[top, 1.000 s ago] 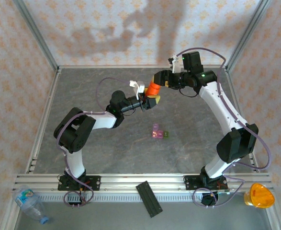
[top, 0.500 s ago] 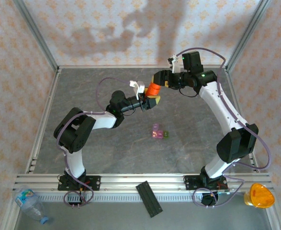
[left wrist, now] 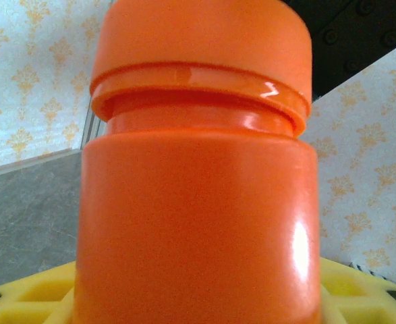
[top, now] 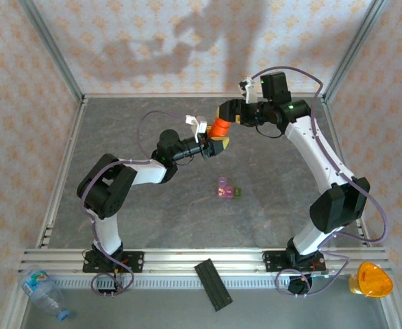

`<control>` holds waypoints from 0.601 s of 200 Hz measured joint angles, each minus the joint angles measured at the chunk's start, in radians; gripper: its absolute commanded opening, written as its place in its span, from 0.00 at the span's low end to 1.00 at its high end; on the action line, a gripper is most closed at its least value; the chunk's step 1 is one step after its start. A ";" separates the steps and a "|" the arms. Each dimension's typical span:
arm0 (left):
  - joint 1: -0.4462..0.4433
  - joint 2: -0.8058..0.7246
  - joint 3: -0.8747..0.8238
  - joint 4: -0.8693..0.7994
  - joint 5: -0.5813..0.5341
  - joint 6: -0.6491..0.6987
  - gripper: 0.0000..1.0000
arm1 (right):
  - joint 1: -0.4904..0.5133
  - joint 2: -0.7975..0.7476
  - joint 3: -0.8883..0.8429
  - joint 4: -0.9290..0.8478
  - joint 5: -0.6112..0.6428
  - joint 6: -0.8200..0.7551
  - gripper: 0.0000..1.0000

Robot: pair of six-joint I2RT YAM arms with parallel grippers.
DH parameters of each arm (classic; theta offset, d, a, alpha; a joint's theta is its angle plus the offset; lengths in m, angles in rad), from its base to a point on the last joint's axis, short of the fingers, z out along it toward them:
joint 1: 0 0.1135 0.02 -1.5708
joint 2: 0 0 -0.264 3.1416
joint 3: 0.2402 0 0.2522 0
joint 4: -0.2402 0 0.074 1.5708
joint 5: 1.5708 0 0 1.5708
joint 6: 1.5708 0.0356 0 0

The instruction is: Sort the pills into containers

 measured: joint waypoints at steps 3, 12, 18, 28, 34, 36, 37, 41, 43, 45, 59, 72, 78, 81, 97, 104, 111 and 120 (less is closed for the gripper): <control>0.000 0.000 0.000 0.000 0.000 0.000 0.00 | 0.000 0.002 0.000 -0.002 0.000 -0.003 0.67; 0.000 0.000 0.001 0.000 0.000 0.000 0.00 | 0.000 0.006 0.001 -0.005 -0.001 -0.003 0.66; 0.000 0.000 0.002 0.000 0.000 0.000 0.00 | 0.000 0.009 0.001 -0.009 -0.001 -0.004 0.66; 0.000 0.000 0.004 0.000 0.000 0.000 0.00 | 0.000 0.015 0.001 -0.015 0.000 -0.007 0.65; 0.000 0.000 0.006 0.000 0.000 0.000 0.00 | 0.000 0.018 0.001 -0.018 0.000 -0.008 0.64; 0.000 0.000 0.006 0.000 0.000 0.000 0.00 | 0.000 0.019 0.001 -0.018 0.000 -0.011 0.63; 0.000 0.000 0.006 0.000 0.000 0.000 0.00 | 0.000 0.020 0.001 -0.018 0.000 -0.010 0.63; 0.000 0.000 0.007 0.000 0.000 0.000 0.00 | 0.000 0.023 0.001 -0.020 0.000 -0.011 0.62; 0.000 0.000 0.007 0.000 0.000 0.000 0.00 | 0.000 0.024 0.001 -0.020 -0.001 -0.011 0.62; 0.000 0.000 0.007 0.000 0.000 0.000 0.00 | 0.000 0.024 0.001 -0.020 -0.001 -0.011 0.61; 0.000 0.000 0.007 -0.005 0.000 0.000 0.00 | 0.002 0.026 0.001 -0.020 -0.002 -0.013 0.57; 0.000 0.000 0.007 -0.006 0.000 0.000 0.00 | 0.004 0.026 0.005 -0.022 0.000 -0.016 0.54; 0.000 0.000 0.007 -0.006 0.000 0.000 0.00 | 0.004 0.026 0.006 -0.023 0.000 -0.017 0.51; 0.000 0.000 0.007 -0.006 0.000 0.000 0.00 | 0.004 0.026 0.008 -0.023 0.000 -0.018 0.50; 0.000 0.000 0.007 -0.006 0.000 0.000 0.00 | 0.004 0.027 0.012 -0.027 0.003 -0.022 0.42; 0.000 0.000 0.007 -0.006 0.000 0.000 0.00 | 0.004 0.028 0.015 -0.032 0.004 -0.020 0.39; 0.000 0.000 0.008 -0.007 0.000 0.001 0.00 | 0.004 0.031 0.019 -0.038 0.004 -0.019 0.37; 0.000 0.000 0.008 -0.008 0.002 0.001 0.00 | 0.004 0.035 0.028 -0.049 0.004 -0.024 0.36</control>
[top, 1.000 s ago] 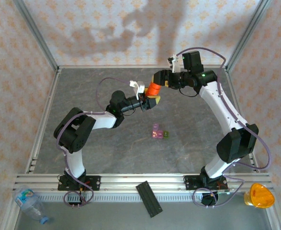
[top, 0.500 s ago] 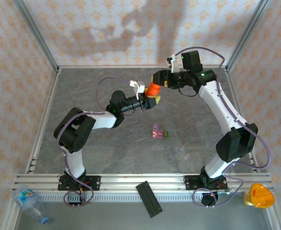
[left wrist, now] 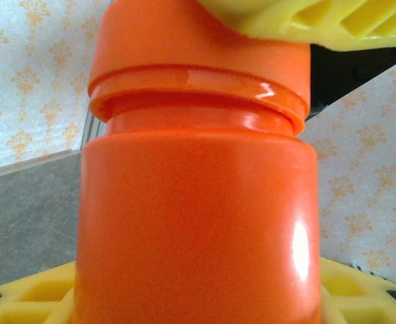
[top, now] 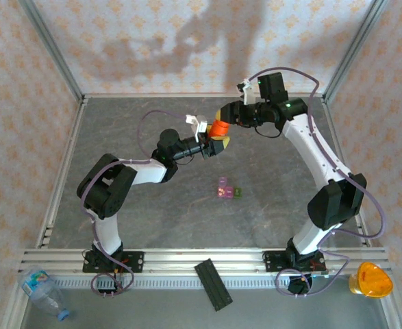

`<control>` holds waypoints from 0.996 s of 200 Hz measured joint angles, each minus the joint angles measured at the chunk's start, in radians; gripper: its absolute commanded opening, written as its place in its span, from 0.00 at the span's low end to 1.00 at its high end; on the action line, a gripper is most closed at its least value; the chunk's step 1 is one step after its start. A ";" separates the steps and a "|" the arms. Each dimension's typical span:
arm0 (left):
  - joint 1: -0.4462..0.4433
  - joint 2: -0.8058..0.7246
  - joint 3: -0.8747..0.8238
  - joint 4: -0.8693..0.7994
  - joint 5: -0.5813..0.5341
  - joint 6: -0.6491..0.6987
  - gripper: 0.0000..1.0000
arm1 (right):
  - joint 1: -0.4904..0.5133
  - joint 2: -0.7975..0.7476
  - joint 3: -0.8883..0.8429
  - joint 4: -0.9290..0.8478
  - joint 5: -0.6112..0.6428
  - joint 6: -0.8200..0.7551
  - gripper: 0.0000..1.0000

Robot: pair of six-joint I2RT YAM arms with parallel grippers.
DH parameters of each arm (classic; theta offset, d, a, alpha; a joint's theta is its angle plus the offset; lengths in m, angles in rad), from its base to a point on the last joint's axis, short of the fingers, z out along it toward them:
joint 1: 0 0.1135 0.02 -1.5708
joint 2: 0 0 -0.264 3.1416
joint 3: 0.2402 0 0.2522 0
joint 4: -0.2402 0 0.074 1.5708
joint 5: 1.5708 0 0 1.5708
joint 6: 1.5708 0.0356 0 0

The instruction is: Sort the pills into containers

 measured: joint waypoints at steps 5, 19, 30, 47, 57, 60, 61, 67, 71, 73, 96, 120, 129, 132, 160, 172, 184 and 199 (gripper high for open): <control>0.000 0.000 0.000 0.000 0.001 0.001 0.00 | 0.000 0.004 0.007 -0.009 0.000 -0.005 0.35; 0.000 0.000 0.000 -0.003 0.003 0.004 0.00 | 0.000 0.015 0.028 -0.036 0.000 -0.018 0.34; 0.000 0.000 0.000 -0.005 0.006 0.007 0.00 | 0.000 0.024 0.048 -0.064 0.000 -0.035 0.33; 0.000 0.000 0.002 -0.006 0.019 0.011 0.00 | 0.000 0.031 0.069 -0.102 0.002 -0.066 0.33; 0.000 0.000 0.002 -0.006 0.027 0.013 0.00 | 0.000 0.033 0.080 -0.125 0.004 -0.087 0.33; 0.000 0.000 0.002 -0.007 0.029 0.014 0.00 | 0.000 0.035 0.084 -0.131 0.005 -0.093 0.33; 0.000 0.000 0.002 -0.007 0.029 0.015 0.00 | 0.000 0.035 0.084 -0.132 0.005 -0.094 0.33; 0.000 0.000 0.002 -0.008 0.034 0.016 0.00 | 0.000 0.037 0.090 -0.146 0.007 -0.108 0.31; 0.000 0.000 0.002 -0.009 0.036 0.018 0.00 | 0.000 0.038 0.093 -0.152 0.007 -0.114 0.31; 0.000 0.000 0.002 -0.009 0.038 0.019 0.00 | 0.000 0.039 0.095 -0.156 0.007 -0.117 0.30; 0.000 0.000 0.002 -0.021 0.046 0.023 0.00 | -0.002 0.049 0.102 -0.169 0.005 -0.126 0.30; 0.000 0.000 0.002 -0.035 0.034 0.026 0.00 | -0.004 0.043 0.060 -0.113 -0.006 -0.079 0.31; 0.000 0.000 0.001 -0.046 0.025 0.028 0.00 | -0.006 0.035 0.029 -0.075 -0.008 -0.050 0.31; 0.000 0.000 0.000 -0.050 0.023 0.028 0.00 | -0.006 0.032 0.020 -0.064 -0.008 -0.037 0.31; 0.000 0.000 -0.001 -0.071 0.002 0.034 0.00 | 0.001 0.012 -0.038 0.014 0.018 0.058 0.31; 0.000 0.000 -0.001 -0.071 -0.010 0.038 0.00 | 0.011 0.007 -0.044 0.032 0.047 0.088 0.31; 0.000 0.000 -0.001 -0.071 -0.026 0.043 0.00 | 0.024 0.002 -0.050 0.050 0.080 0.115 0.30; 0.000 -0.001 -0.003 -0.069 -0.054 0.062 0.00 | 0.042 -0.002 -0.056 0.066 0.121 0.153 0.30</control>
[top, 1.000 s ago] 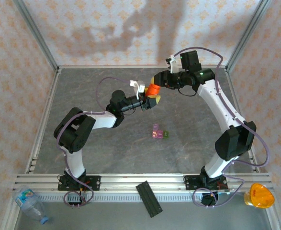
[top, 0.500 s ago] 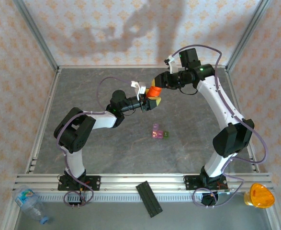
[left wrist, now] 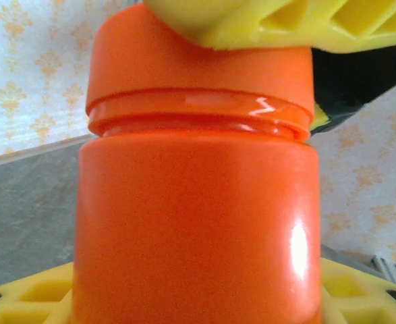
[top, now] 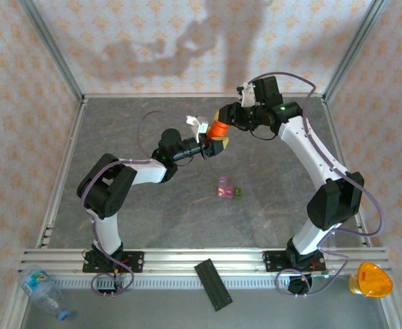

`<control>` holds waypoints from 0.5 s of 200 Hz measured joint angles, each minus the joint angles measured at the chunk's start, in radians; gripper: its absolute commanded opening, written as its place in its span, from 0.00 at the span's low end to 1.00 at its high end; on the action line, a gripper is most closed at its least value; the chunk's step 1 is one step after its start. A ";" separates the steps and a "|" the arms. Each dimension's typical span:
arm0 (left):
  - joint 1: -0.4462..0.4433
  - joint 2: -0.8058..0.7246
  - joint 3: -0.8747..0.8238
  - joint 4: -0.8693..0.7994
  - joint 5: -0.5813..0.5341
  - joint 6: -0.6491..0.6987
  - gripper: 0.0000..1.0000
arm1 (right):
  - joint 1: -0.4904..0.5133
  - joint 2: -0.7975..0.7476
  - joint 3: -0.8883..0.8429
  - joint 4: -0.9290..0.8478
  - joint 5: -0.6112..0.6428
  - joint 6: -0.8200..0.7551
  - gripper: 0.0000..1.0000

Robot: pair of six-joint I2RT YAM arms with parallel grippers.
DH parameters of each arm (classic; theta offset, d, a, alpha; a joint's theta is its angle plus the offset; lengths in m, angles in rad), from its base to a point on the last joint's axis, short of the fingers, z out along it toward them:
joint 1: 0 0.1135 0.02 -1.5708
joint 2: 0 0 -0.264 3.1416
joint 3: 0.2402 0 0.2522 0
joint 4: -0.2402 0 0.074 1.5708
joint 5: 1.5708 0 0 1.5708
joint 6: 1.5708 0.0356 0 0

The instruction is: Sort the pills into containers

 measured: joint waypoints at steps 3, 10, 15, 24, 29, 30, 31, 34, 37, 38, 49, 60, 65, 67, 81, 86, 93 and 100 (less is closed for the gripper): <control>0.000 0.000 -0.001 0.000 -0.003 0.003 0.00 | 0.004 -0.001 0.000 0.002 0.009 0.004 0.30; 0.000 0.000 -0.002 -0.001 -0.019 0.014 0.00 | 0.012 -0.001 -0.002 0.010 0.031 0.017 0.30; 0.000 -0.002 -0.004 -0.003 -0.031 0.026 0.00 | 0.018 -0.002 -0.003 0.015 0.047 0.029 0.30; 0.000 -0.007 -0.008 -0.010 -0.051 0.045 0.00 | 0.029 -0.003 -0.008 0.030 0.075 0.047 0.30; 0.000 -0.011 -0.011 -0.015 -0.064 0.056 0.00 | 0.037 -0.005 -0.013 0.039 0.091 0.059 0.30; -0.001 -0.011 -0.011 -0.016 -0.065 0.057 0.00 | 0.038 -0.005 -0.013 0.040 0.093 0.060 0.30; -0.001 -0.012 -0.012 -0.017 -0.067 0.059 0.00 | 0.039 -0.005 -0.014 0.042 0.095 0.061 0.30; -0.001 -0.015 -0.014 -0.020 -0.076 0.066 0.00 | 0.044 -0.007 -0.017 0.048 0.106 0.070 0.30; -0.002 -0.016 -0.017 -0.021 -0.083 0.073 0.00 | 0.047 -0.008 -0.019 0.053 0.113 0.074 0.30; -0.002 -0.017 -0.017 -0.022 -0.085 0.075 0.00 | 0.048 -0.009 -0.020 0.055 0.116 0.076 0.30; -0.006 -0.022 -0.023 -0.027 -0.111 0.092 0.00 | 0.063 -0.013 -0.028 0.070 0.148 0.095 0.30; -0.010 -0.025 -0.023 -0.036 -0.134 0.109 0.00 | 0.073 -0.016 -0.034 0.080 0.176 0.114 0.30; -0.011 -0.026 -0.023 -0.038 -0.143 0.115 0.00 | 0.076 -0.016 -0.034 0.083 0.186 0.121 0.30; -0.013 -0.026 -0.023 -0.038 -0.147 0.116 0.00 | 0.077 -0.016 -0.034 0.086 0.189 0.126 0.30; -0.015 -0.026 -0.023 -0.038 -0.172 0.134 0.00 | 0.082 -0.016 -0.034 0.095 0.206 0.146 0.30; -0.018 -0.027 -0.023 -0.038 -0.183 0.141 0.00 | 0.084 -0.016 -0.034 0.097 0.211 0.152 0.30; -0.021 -0.029 -0.023 -0.041 -0.196 0.151 0.00 | 0.085 -0.016 -0.034 0.097 0.219 0.160 0.30; -0.026 -0.031 -0.023 -0.046 -0.214 0.163 0.00 | 0.087 -0.016 -0.034 0.097 0.226 0.169 0.30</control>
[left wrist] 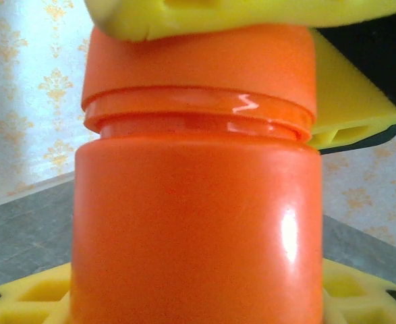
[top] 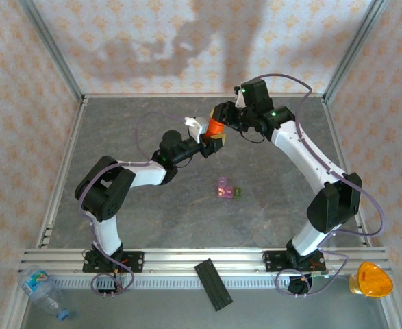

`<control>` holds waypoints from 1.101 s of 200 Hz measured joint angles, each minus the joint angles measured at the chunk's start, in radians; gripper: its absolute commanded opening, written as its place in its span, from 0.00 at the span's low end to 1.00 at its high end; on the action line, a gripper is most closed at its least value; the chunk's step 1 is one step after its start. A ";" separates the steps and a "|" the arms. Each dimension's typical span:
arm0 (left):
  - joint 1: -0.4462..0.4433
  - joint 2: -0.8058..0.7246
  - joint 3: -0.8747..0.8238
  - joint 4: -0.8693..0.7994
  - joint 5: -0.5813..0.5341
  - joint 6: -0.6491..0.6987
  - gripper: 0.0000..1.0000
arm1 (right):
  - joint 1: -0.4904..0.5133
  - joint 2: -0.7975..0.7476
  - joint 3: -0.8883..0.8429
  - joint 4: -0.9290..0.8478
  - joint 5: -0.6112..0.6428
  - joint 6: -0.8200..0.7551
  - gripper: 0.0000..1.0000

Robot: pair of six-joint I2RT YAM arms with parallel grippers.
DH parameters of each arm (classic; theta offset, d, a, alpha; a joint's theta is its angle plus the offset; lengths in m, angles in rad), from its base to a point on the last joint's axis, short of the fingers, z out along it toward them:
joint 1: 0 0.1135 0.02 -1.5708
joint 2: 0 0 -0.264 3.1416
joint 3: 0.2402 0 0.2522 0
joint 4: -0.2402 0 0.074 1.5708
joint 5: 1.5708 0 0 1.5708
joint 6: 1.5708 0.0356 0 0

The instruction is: Sort the pills into containers

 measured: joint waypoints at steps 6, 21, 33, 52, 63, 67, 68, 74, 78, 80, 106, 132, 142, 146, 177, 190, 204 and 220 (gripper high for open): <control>-0.004 -0.002 0.000 -0.006 -0.015 0.011 0.00 | 0.002 0.000 0.000 0.000 0.006 0.006 0.30; -0.015 -0.011 -0.006 -0.018 -0.060 0.043 0.00 | 0.003 0.000 0.001 -0.001 0.012 0.027 0.30; -0.027 -0.020 -0.014 -0.025 -0.105 0.068 0.00 | 0.006 0.000 0.001 -0.002 0.018 0.042 0.30; -0.041 -0.026 -0.018 -0.029 -0.167 0.101 0.00 | 0.011 0.000 0.001 0.001 0.031 0.062 0.32; -0.047 -0.026 -0.018 -0.029 -0.189 0.113 0.00 | 0.013 0.000 0.001 0.003 0.036 0.071 0.33; -0.048 -0.026 -0.018 -0.029 -0.193 0.116 0.00 | 0.013 0.000 0.001 0.003 0.037 0.072 0.34; -0.048 -0.026 -0.018 -0.029 -0.196 0.117 0.00 | 0.013 0.000 0.001 0.003 0.038 0.074 0.34; -0.050 -0.026 -0.018 -0.029 -0.203 0.121 0.00 | 0.013 0.000 0.001 0.005 0.040 0.076 0.35; -0.051 -0.026 -0.018 -0.029 -0.208 0.124 0.00 | 0.014 0.000 0.001 0.005 0.042 0.078 0.36; -0.051 -0.026 -0.018 -0.029 -0.208 0.124 0.00 | 0.014 0.000 0.001 0.005 0.043 0.078 0.36; -0.053 -0.026 -0.018 -0.028 -0.218 0.126 0.00 | 0.019 0.000 0.003 0.004 0.055 0.079 0.48; -0.053 -0.026 -0.018 -0.016 -0.213 0.122 0.00 | 0.026 0.011 0.039 -0.028 0.064 0.071 0.65; -0.053 -0.026 -0.018 -0.006 -0.207 0.113 0.00 | 0.028 0.016 0.064 -0.045 0.061 0.075 0.71; -0.053 -0.026 -0.018 -0.002 -0.204 0.111 0.00 | 0.028 0.018 0.075 -0.051 0.057 0.071 0.74; -0.050 -0.026 -0.018 0.062 -0.141 0.055 0.00 | 0.026 0.020 0.150 -0.097 0.035 0.058 0.86; -0.040 -0.025 -0.016 0.085 -0.087 0.019 0.00 | 0.014 0.014 0.166 -0.103 0.021 0.051 0.86; -0.024 -0.025 -0.015 0.102 -0.022 -0.023 0.00 | -0.010 0.001 0.169 -0.108 0.004 0.040 0.86; -0.004 -0.021 -0.002 0.108 0.052 -0.072 0.00 | -0.049 -0.018 0.167 -0.112 -0.019 0.017 0.86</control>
